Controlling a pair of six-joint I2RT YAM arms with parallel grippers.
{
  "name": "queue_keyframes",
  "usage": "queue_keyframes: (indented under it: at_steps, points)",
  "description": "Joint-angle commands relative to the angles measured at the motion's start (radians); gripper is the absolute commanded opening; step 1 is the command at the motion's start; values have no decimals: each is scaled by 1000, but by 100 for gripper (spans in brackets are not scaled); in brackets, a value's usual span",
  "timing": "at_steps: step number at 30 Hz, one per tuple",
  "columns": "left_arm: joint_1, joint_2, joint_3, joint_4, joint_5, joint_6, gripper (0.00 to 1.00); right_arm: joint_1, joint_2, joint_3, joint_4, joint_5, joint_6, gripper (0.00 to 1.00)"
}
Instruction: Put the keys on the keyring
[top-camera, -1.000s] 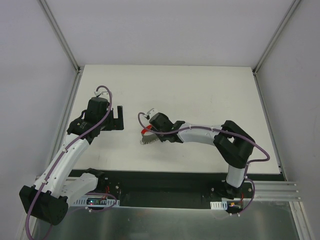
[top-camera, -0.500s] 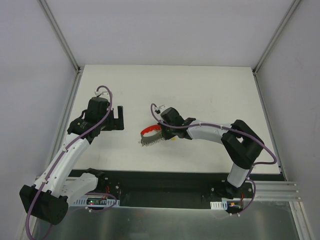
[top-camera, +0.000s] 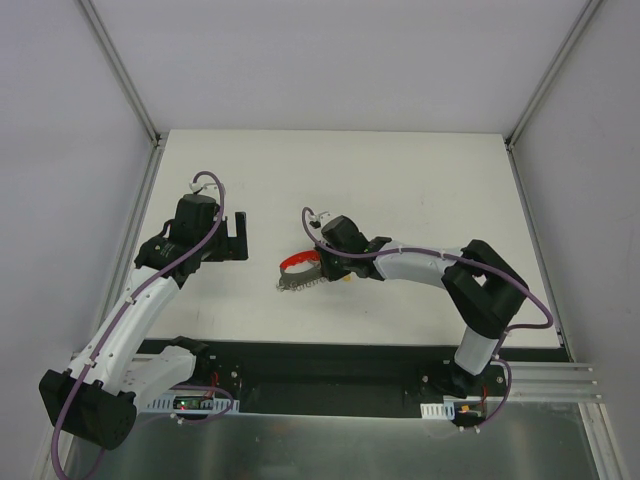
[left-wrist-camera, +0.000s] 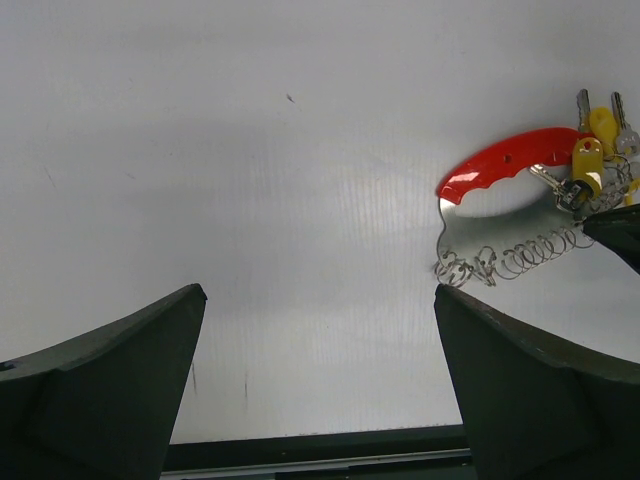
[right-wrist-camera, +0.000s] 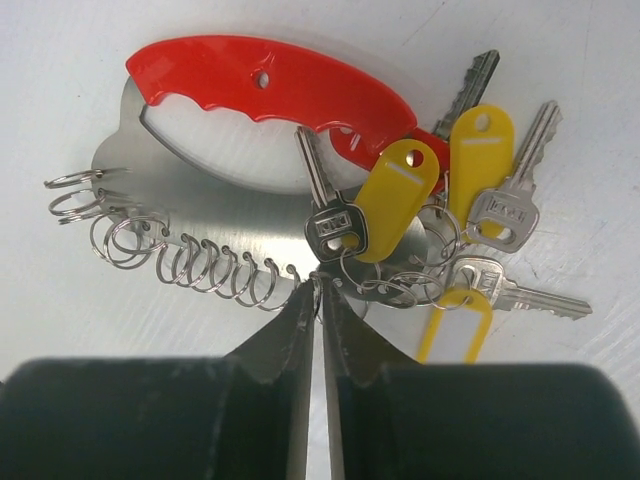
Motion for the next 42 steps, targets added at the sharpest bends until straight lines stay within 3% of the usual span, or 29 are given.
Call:
queue_keyframes:
  at_steps: [1, 4, 20, 27, 30, 42]
  points:
    - [10, -3, -1, 14, 11, 13, 99, 2, -15, 2, 29, -36, 29, 13]
    - [10, -3, -2, 14, 12, 15, 99, 4, -12, 7, 27, -49, 36, 17]
    - [10, -4, -1, 16, 15, 16, 99, 5, 18, 50, -31, -57, 73, 15]
    - [10, -4, -1, 16, 25, 21, 99, 4, 19, 62, -40, -68, 69, 2]
    - [10, -3, -2, 19, 49, 30, 99, 7, -11, 64, -40, -71, 40, 1]
    - [10, -32, -44, 158, 448, 136, 99, 7, -266, 81, -65, -117, -265, 1]
